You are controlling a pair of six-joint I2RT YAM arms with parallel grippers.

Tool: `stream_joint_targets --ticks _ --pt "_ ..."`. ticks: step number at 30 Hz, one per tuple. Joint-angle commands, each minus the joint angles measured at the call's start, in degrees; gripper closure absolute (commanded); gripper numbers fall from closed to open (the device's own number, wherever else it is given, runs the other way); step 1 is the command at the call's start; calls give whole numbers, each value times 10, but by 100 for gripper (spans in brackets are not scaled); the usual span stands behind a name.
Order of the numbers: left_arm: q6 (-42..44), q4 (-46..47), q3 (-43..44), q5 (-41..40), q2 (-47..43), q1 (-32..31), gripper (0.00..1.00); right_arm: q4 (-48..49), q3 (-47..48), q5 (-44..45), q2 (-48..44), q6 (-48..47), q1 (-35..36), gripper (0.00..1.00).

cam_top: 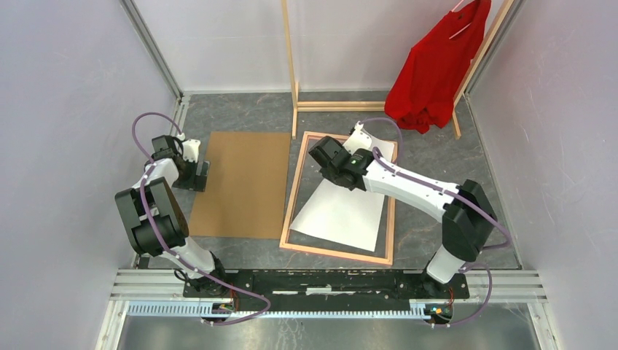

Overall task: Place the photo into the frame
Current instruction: Turn over the photo from the photo frame.

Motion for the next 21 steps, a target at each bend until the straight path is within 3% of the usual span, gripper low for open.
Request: stream_joint_targets --ticks 1,6,21 --pt "12 4 -3 2 -14 -1 0 1 23 -33 27 -87 -19 100" --pt "12 4 -1 4 -11 -1 0 -22 37 -60 44 -119 -27 100" --pt "13 4 -2 7 -11 -1 0 -27 -1 -87 15 -50 -3 100"
